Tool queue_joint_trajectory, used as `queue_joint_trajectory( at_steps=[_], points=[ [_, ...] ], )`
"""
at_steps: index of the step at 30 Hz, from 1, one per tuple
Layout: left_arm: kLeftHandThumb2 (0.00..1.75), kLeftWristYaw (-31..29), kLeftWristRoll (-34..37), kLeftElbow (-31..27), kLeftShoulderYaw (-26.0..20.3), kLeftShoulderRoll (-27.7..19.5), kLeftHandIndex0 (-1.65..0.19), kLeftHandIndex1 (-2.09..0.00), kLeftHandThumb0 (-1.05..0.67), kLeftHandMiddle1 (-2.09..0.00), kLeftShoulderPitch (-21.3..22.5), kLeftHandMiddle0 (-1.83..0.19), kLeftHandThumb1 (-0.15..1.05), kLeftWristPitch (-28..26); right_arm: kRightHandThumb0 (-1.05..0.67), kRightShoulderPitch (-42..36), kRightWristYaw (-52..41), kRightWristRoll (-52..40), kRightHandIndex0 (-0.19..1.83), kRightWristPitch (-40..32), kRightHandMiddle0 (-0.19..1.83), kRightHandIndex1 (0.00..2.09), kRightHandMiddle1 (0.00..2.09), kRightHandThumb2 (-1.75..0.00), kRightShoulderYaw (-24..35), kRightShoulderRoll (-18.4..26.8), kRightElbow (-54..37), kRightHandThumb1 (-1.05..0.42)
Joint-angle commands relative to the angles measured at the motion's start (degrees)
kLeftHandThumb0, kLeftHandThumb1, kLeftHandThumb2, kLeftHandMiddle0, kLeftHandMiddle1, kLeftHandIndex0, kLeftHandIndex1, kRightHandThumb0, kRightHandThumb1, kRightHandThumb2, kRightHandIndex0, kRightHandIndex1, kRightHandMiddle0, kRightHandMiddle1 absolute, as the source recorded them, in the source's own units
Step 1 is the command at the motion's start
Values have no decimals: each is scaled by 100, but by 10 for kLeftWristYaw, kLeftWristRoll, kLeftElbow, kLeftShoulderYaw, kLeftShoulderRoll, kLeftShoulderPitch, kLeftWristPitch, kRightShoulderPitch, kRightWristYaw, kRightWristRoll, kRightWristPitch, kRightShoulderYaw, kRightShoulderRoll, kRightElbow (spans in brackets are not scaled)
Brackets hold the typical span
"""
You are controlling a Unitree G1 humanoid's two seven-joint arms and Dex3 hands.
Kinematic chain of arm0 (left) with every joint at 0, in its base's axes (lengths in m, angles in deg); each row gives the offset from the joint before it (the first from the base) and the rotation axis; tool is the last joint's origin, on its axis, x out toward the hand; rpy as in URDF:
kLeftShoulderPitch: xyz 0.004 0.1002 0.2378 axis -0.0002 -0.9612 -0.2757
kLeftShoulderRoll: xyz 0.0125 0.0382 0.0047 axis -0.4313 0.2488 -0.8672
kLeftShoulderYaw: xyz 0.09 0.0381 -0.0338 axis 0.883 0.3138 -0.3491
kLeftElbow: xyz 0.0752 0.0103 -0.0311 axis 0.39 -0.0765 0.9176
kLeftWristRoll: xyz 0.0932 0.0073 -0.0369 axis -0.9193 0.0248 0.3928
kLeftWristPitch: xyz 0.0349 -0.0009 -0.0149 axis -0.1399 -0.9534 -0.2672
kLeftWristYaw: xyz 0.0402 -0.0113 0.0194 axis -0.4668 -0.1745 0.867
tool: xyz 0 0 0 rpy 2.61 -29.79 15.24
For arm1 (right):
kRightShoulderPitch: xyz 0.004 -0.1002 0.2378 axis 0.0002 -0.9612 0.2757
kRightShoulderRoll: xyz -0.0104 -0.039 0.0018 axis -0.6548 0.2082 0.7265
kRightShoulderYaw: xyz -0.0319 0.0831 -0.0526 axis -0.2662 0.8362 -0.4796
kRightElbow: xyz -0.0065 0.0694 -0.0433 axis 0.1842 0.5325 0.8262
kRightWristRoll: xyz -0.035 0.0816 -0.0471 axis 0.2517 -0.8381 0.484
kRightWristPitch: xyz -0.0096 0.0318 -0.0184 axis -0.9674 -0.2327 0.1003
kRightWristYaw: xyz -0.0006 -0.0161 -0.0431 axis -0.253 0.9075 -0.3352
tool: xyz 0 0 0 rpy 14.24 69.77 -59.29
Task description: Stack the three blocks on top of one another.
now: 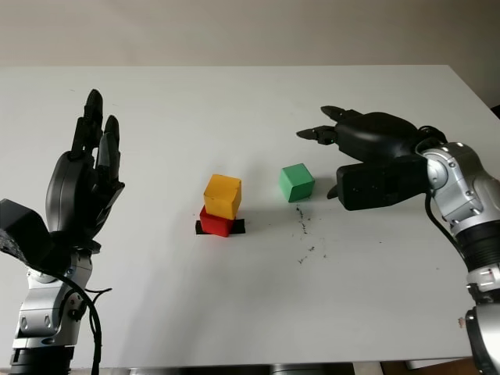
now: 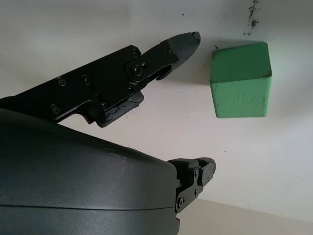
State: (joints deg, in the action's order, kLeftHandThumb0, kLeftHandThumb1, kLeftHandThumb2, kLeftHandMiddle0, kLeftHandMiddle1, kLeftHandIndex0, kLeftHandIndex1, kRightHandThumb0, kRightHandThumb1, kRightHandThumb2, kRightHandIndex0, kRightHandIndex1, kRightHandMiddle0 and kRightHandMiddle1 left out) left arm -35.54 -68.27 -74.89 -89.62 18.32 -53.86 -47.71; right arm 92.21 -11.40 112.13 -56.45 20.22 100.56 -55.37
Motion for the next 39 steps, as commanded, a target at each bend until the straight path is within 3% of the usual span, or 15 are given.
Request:
queue_joint_trajectory(
  at_steps=[1, 39],
  points=[
    [59, -3, 2, 4, -4, -6, 15, -5, -76, -5, 0, 16, 105, 7, -55, 4, 6, 3, -7, 8, 29, 6, 8, -5, -5, -4, 7, -82],
    [57, 4, -3, -14, -3, -11, 13, -6, -72, -6, -11, 14, 105, -16, -54, 22, 35, 12, -4, 30, 42, 6, 9, -6, -29, -54, 61, -85]
  ],
)
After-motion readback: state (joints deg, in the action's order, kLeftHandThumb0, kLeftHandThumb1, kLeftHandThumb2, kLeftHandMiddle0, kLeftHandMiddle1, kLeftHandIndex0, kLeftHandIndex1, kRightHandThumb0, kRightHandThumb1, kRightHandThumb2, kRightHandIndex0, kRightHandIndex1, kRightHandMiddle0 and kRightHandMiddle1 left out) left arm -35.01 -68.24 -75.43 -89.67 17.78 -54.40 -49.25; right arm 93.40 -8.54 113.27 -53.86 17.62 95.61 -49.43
